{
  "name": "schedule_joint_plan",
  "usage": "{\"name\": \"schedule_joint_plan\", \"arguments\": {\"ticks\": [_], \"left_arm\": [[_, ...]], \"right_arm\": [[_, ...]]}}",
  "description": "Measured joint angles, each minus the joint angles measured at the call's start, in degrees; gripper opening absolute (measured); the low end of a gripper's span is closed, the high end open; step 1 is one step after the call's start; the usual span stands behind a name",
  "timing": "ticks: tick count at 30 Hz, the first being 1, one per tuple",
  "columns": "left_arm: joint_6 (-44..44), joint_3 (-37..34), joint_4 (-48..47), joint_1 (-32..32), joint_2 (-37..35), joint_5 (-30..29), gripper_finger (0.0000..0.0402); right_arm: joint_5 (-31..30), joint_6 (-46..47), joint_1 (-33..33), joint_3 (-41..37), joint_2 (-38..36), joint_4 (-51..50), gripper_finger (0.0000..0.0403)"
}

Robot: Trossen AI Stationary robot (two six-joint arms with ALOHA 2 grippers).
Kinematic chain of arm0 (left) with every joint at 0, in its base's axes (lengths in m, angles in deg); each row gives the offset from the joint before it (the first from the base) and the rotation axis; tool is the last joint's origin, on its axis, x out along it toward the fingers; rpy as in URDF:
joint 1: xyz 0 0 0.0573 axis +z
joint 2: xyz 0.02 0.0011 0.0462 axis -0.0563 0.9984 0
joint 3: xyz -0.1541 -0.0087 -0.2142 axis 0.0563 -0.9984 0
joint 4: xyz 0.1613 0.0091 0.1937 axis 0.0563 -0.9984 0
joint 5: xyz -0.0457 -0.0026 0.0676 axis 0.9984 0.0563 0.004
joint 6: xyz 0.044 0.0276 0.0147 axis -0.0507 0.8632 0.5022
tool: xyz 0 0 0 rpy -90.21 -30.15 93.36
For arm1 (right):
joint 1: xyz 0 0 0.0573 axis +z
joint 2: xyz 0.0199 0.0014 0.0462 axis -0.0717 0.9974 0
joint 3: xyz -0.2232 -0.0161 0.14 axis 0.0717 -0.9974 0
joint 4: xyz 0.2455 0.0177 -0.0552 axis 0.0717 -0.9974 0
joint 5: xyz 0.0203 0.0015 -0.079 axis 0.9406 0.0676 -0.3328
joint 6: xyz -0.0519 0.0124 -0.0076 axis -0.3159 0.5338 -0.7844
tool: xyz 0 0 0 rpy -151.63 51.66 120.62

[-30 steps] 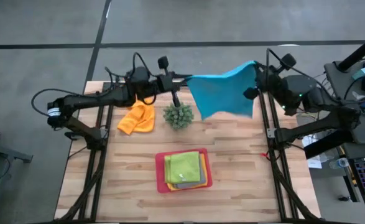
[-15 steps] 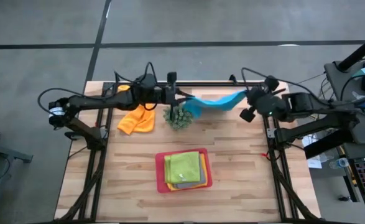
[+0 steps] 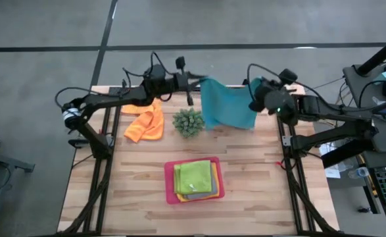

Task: Fold microfiber towels
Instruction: Fold the blue microfiber cloth

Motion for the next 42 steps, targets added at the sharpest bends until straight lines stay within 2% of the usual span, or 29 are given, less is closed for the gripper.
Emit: {"name": "schedule_joint_plan", "arguments": {"ticks": [4,7,10,14,17,20,24,29,33,38,42], "left_arm": [[-0.19,5.00,-0.25,1.36,2.21,0.28,0.0000],[-0.33,7.91,-0.10,1.54,2.52,2.08,0.0000],[-0.50,8.24,-0.55,1.42,1.65,2.92,0.0000],[-0.54,6.22,-5.23,0.87,1.08,6.04,0.0000],[-2.25,4.29,-11.35,0.22,1.29,9.19,0.0000],[-2.50,1.57,-13.85,-1.04,1.30,11.44,0.0000],[-3.78,-0.85,-14.22,-3.31,1.28,11.97,0.0000],[-5.93,-2.98,-15.11,-6.54,1.16,12.02,0.0000],[-12.13,-3.13,-18.58,-9.54,0.92,12.04,0.0000],[-12.48,-3.24,-27.15,-13.65,0.92,12.04,0.0000],[-12.56,-3.24,-31.18,-15.72,0.92,12.03,0.0000]], "right_arm": [[-0.91,-11.80,-4.50,0.45,-0.68,10.56,0.0008],[-0.70,-15.30,-5.78,1.85,-1.35,12.25,0.0008],[-0.07,-11.55,-5.37,2.82,-2.41,8.79,0.0008],[3.12,1.18,-3.62,3.13,-3.48,-3.35,0.0008],[8.64,13.88,-2.72,3.11,-3.67,-13.85,0.0008],[18.11,26.66,-1.75,3.06,-3.33,-22.44,0.0008],[30.40,37.98,-0.19,2.27,-2.23,-29.51,0.0008],[43.44,41.70,2.35,-1.00,-1.80,-31.11,0.0008],[47.06,44.86,4.97,-4.30,-1.79,-31.21,0.0008],[52.33,48.80,8.08,-8.51,-1.86,-30.62,0.0008],[59.92,51.97,11.45,-12.33,-1.86,-27.25,0.0008]]}}
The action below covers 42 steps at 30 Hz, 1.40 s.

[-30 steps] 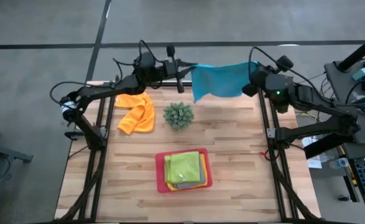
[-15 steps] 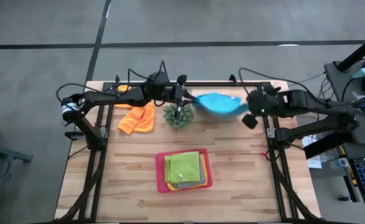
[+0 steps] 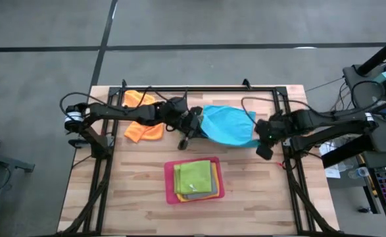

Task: Fold microfiber towels
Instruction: Fold the blue microfiber cloth

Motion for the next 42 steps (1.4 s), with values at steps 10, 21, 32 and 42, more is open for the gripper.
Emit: {"name": "schedule_joint_plan", "arguments": {"ticks": [10,21,32,42], "left_arm": [[-2.79,-0.01,-9.67,-3.50,0.00,-0.06,0.0000],[-7.32,0.06,-5.43,3.14,0.94,-0.22,0.0000],[-7.61,1.65,1.58,3.87,9.35,-9.61,0.0000],[-9.99,5.41,7.63,3.83,13.79,-16.43,0.0000]], "right_arm": [[4.18,8.01,9.07,-5.90,0.20,12.07,0.0008],[-8.97,6.58,1.93,-5.33,4.12,14.05,0.0008],[-15.68,3.70,-9.95,-5.42,12.76,7.04,0.0008],[-17.14,-2.80,-14.76,-5.50,16.19,7.76,0.0008]]}}
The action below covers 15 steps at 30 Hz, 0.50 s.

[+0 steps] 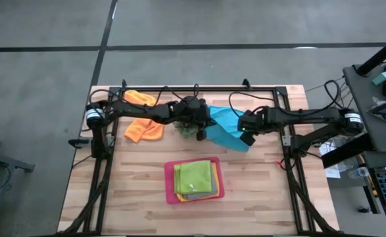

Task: Fold microfiber towels
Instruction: Fold the blue microfiber cloth

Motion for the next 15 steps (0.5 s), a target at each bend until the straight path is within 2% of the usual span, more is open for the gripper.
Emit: {"name": "schedule_joint_plan", "arguments": {"ticks": [3,6,8,15], "left_arm": [[1.21,0.90,2.48,0.09,-0.25,-3.14,0.0000],[1.47,1.09,6.32,0.13,-0.04,-11.75,0.0000],[1.68,1.11,6.91,0.18,0.08,-15.24,0.0000],[2.68,0.47,6.52,0.35,0.17,-15.55,0.0000]], "right_arm": [[-2.63,-0.37,-0.25,0.00,0.15,0.14,0.0008],[-5.18,-0.32,-0.80,0.00,0.13,0.22,0.0008],[-6.16,-0.26,-1.13,0.00,0.07,0.38,0.0008],[-8.53,0.76,-2.61,0.00,0.03,3.39,0.0008]]}}
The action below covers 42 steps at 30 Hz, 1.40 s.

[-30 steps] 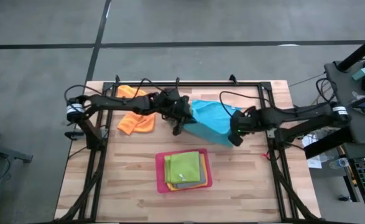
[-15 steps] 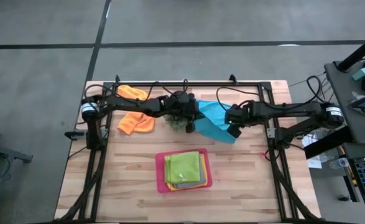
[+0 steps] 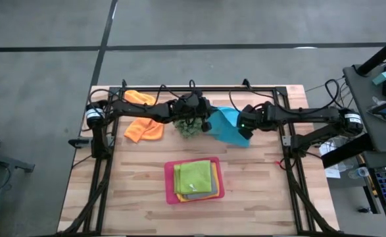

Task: Fold microfiber towels
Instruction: Fold the blue microfiber cloth

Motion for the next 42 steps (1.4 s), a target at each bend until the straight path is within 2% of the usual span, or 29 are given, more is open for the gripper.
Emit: {"name": "schedule_joint_plan", "arguments": {"ticks": [5,8,16,20,24,28,33,40,42], "left_arm": [[1.66,-0.13,0.20,0.24,0.01,-0.35,0.0002],[2.58,-0.04,0.39,0.38,0.01,-1.36,0.0021],[3.42,-0.20,0.39,0.96,0.01,-1.55,0.0131],[3.31,-0.04,0.12,1.05,0.01,-4.66,0.0182],[3.46,-0.15,0.08,1.07,-0.27,-5.04,0.0212],[4.83,-0.15,-0.36,1.00,-1.86,-5.07,0.0219],[4.88,-0.29,-3.44,0.59,-4.93,-5.07,0.0220],[4.97,-0.42,-9.58,-0.51,-10.30,-5.11,0.0219],[4.97,-0.52,-10.87,-1.24,-11.78,-5.11,0.0219]], "right_arm": [[-1.64,1.87,-1.98,0.00,-0.03,0.02,0.0008],[-1.64,2.67,-2.97,0.00,0.27,0.19,0.0008],[-3.22,3.04,-3.38,-0.07,2.74,3.79,0.0020],[-4.74,6.01,-4.81,-0.07,4.41,3.44,0.0052],[-6.97,8.30,-6.56,-0.07,5.82,3.51,0.0095],[-7.56,7.55,-8.40,-0.07,5.70,3.34,0.0131],[-7.43,5.60,-10.02,-0.07,3.30,2.57,0.0157],[-6.78,2.88,-10.30,-0.07,-2.12,2.31,0.0158],[-3.43,1.72,-10.22,-0.07,-3.98,2.57,0.0154]]}}
